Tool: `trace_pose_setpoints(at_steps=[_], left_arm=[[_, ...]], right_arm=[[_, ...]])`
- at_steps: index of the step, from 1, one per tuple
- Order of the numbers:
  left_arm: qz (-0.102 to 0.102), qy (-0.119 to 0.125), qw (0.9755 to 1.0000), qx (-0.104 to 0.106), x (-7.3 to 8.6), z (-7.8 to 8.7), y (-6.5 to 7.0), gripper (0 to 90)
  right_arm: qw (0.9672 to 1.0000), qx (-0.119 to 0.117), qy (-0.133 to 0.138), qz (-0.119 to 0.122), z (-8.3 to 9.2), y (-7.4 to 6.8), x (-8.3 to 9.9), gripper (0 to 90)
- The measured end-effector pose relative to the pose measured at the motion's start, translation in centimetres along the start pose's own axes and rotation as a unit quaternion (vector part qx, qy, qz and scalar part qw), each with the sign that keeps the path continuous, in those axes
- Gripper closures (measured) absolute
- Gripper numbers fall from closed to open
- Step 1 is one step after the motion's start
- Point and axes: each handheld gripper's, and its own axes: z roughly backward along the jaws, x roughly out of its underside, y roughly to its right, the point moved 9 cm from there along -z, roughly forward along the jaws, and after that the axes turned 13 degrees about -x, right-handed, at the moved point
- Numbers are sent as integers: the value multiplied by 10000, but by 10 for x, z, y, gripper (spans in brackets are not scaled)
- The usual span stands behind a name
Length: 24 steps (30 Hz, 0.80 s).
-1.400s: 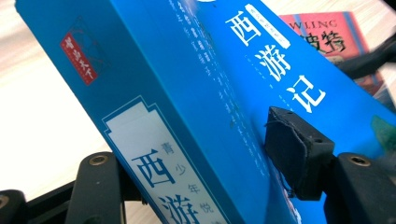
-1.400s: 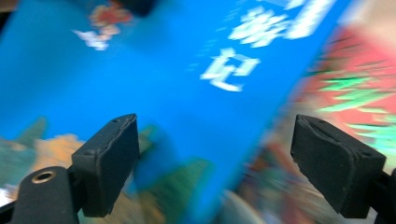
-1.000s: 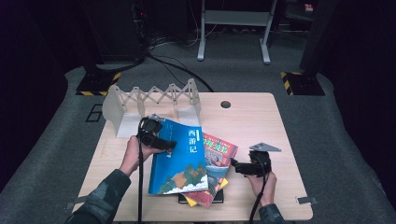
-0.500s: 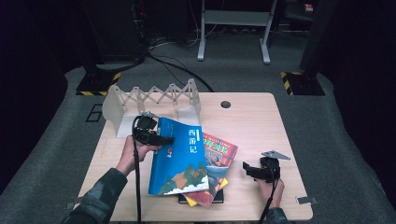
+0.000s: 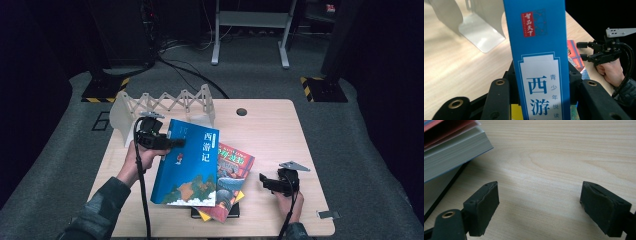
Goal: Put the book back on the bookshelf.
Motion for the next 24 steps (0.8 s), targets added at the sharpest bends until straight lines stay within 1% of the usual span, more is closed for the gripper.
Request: trace_pose_setpoints(at_steps=[1, 2, 3, 4, 5, 8, 9, 10, 11, 13, 14, 17, 18, 19, 20, 21, 23, 24], left_arm=[[-13, 55, 10000, -31, -2, 3, 1, 607], [-13, 55, 10000, -31, -2, 3, 1, 609], [-134, 130, 9998, -79, -6, 10, 2, 610], [-174, 163, 9997, -90, -8, 13, 2, 612], [-174, 208, 9996, -112, -10, 17, 2, 612], [-293, 339, 9988, -212, -17, 27, 0, 615], [-293, 339, 9988, -212, -17, 27, 0, 615], [-296, 423, 9983, -259, -22, 35, 0, 616], [-385, 498, 9975, -325, -24, 38, -2, 617], [-367, 643, 9966, -369, -30, 47, -3, 618], [-433, 703, 9958, -397, -32, 51, -5, 618], [-433, 909, 9938, -463, -41, 66, -8, 619], [-378, 1015, 9929, -501, -44, 70, -10, 619], [-357, 1040, 9929, -455, -46, 74, -11, 619], [-402, 1132, 9911, -568, -48, 77, -12, 620], [-542, 1150, 9891, -745, -49, 80, -14, 620], [-523, 1225, 9871, -886, -51, 85, -22, 620], [-519, 1219, 9871, -905, -51, 87, -27, 619]], right_arm=[[10000, 29, 7, -1, 0, 0, 0, 150], [10000, 29, 7, -1, 0, 0, 0, 150], [10000, 34, -22, 37, -1, -1, 0, 149], [9999, 25, -31, 103, -1, -1, 0, 149], [9999, 19, -35, 99, -1, -1, 0, 149], [9999, 18, -60, 113, -1, -2, 0, 149], [9999, 15, -53, 111, -1, -2, 0, 149], [9999, 12, -49, 105, -1, -2, 0, 149], [9999, 15, -49, 103, -1, -2, 0, 148], [9999, 21, -51, 107, -1, -1, 0, 148], [9999, 21, -52, 108, -1, -1, 0, 148], [9999, 24, -58, 109, -2, -2, 0, 149], [9999, 34, -43, 110, -2, -1, 0, 148], [9999, 50, -27, 124, -2, -1, 0, 148], [9999, 69, -55, 110, -2, -1, 0, 148], [9999, 82, -62, 120, -2, -1, 0, 147], [9998, 123, -69, 169, -3, -1, 0, 139], [9997, 154, -71, 149, -3, -1, 0, 120]])
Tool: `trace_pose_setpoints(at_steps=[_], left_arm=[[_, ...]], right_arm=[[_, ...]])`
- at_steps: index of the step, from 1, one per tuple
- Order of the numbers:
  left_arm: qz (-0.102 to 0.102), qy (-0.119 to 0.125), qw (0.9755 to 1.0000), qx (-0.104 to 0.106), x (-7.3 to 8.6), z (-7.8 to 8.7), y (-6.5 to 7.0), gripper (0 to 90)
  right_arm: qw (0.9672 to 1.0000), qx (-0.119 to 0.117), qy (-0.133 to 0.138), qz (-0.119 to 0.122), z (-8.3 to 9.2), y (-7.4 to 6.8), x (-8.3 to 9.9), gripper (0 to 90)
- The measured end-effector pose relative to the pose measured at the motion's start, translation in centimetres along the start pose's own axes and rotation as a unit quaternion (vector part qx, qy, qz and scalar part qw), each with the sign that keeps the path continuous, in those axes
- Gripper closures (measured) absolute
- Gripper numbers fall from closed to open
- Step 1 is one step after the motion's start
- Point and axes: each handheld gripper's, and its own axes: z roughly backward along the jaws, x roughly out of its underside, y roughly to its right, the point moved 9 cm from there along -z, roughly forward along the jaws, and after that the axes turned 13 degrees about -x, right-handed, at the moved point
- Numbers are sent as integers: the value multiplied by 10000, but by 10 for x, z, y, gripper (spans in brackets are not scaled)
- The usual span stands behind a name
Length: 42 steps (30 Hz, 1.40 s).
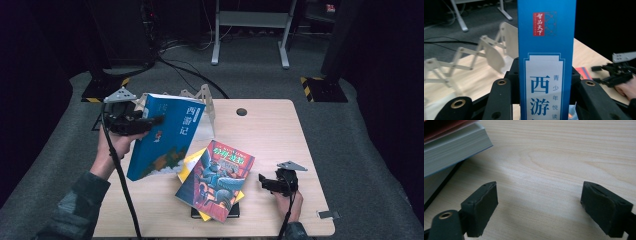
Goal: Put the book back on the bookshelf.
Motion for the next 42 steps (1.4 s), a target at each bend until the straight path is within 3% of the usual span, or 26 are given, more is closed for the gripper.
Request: trace_pose_setpoints(at_steps=[2, 3, 6, 8, 9, 10, 14, 20, 22, 32, 38, 40, 42], left_arm=[[119, 66, 9999, -45, 0, 1, -5, 620], [245, 102, 9996, -100, 1, 4, -15, 620], [275, 121, 9994, -195, 3, 7, -24, 619], [302, 209, 9983, -455, 7, 11, -35, 619], [302, 209, 9983, -455, 7, 11, -35, 619], [356, 235, 9968, -682, 9, 13, -43, 619], [378, 384, 9919, -1153, 11, 16, -58, 619], [468, 507, 9848, -1591, 12, 20, -80, 619], [550, 597, 9812, -1752, 12, 20, -88, 619], [819, 842, 9663, -2290, 14, 17, -124, 618], [967, 818, 9597, -2509, 19, 2, -140, 618], [950, 758, 9598, -2529, 20, -1, -142, 618], [991, 751, 9572, -2614, 21, -11, -148, 619]], right_arm=[[9999, 73, -104, -1, -1, 1, 1, 39], [9999, 70, -127, 2, -2, 0, 1, 32], [9997, 146, -172, 33, -3, 1, 2, 21], [9996, 180, -208, 93, -3, 1, 2, 21], [9994, 225, -222, 116, -4, 1, 2, 21], [9993, 244, -254, 138, -4, 1, 2, 21], [9986, 346, -339, 207, -5, 0, 3, 21], [9984, 372, -342, 248, -6, 0, 3, 22], [9983, 404, -349, 239, -7, 0, 3, 24], [9978, 409, -407, 336, -7, -1, 4, 26], [9977, 408, -404, 351, -7, -1, 4, 27], [9977, 409, -404, 352, -7, -1, 4, 27], [9977, 399, -404, 367, -7, -1, 4, 27]])
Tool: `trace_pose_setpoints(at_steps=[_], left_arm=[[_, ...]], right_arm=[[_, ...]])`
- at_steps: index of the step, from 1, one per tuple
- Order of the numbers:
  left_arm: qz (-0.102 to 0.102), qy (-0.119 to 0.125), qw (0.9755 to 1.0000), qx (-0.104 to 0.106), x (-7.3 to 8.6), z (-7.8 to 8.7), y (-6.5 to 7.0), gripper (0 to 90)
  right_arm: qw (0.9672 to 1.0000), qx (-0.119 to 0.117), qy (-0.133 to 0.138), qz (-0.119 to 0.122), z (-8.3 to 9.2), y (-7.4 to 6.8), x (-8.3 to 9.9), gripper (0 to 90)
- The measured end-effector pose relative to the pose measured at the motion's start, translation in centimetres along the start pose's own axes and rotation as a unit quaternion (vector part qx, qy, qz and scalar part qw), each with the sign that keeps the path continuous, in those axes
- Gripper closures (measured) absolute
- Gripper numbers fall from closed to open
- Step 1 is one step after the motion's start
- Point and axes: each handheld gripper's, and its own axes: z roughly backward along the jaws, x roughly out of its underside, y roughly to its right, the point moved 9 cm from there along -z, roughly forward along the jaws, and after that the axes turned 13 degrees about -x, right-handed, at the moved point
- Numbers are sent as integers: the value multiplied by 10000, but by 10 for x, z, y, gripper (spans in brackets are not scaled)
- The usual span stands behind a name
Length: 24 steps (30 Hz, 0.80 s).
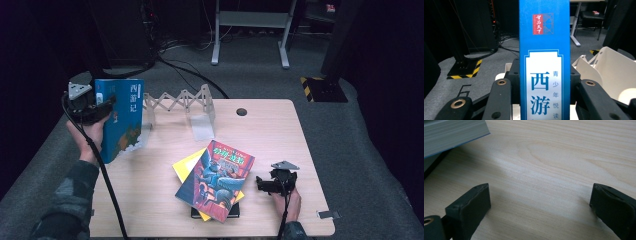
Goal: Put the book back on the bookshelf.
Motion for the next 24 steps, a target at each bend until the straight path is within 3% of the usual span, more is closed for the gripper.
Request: trace_pose_setpoints(at_steps=[8, 14, 24], left_arm=[[70, 42, 9998, -181, 5, -31, 5, 618], [65, 80, 9998, -193, 14, -49, 11, 618], [69, 63, 9999, -118, 35, -52, 9, 617]], right_arm=[[10000, -6, -1, -14, 0, 0, 0, 29], [10000, -8, 1, -56, 1, 0, 0, 31], [10000, -16, 7, 6, 0, 0, 0, 35]])
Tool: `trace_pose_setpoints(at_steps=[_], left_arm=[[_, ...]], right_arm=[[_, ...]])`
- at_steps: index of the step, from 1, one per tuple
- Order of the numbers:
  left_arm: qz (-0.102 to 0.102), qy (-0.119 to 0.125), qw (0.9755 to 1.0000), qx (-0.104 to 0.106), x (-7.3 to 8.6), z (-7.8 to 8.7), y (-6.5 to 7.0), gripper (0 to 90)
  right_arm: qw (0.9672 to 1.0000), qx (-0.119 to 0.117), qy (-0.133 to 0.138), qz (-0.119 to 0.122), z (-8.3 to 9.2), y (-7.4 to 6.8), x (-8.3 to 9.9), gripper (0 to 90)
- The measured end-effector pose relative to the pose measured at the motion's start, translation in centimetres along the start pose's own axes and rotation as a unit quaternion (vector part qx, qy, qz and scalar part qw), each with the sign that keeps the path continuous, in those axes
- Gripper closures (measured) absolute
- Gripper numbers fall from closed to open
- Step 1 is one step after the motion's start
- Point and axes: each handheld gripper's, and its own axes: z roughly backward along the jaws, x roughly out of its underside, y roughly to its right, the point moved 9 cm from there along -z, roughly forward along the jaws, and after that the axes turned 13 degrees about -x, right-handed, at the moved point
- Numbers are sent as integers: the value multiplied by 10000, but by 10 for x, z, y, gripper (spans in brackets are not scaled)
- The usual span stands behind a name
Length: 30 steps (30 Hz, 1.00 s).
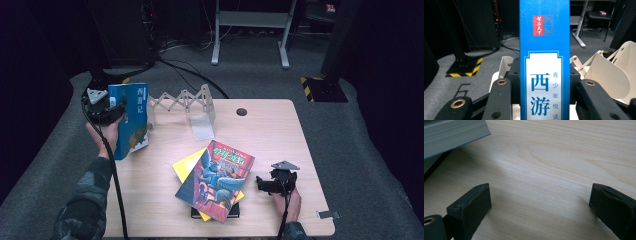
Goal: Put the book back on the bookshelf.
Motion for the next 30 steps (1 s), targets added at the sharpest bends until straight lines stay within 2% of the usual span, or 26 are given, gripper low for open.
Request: trace_pose_setpoints(at_steps=[3, 8, 11, 12, 16, 21, 30], left_arm=[[68, -17, 10000, 28, 2, 4, -4, 616], [6, -130, 9999, 113, 6, 16, -4, 614], [-54, -215, 9996, 157, 8, 22, -4, 613], [-144, -296, 9992, 212, 11, 29, -4, 613], [-213, -376, 9987, 272, 14, 38, -4, 611], [-314, -568, 9972, 375, 25, 58, -9, 609], [-410, -701, 9957, 444, 49, 88, -22, 609]], right_arm=[[10000, 1, 5, -1, 0, 0, 0, 35], [10000, 27, 15, -6, 0, 0, 0, 37], [10000, 32, -15, 9, 0, 0, 0, 37], [10000, 32, -15, 8, 0, 0, 0, 37], [10000, 29, -16, 9, 0, -1, 0, 37], [10000, 25, -7, 2, 0, -1, 0, 38], [10000, 16, -13, 5, 0, -1, 0, 38]])
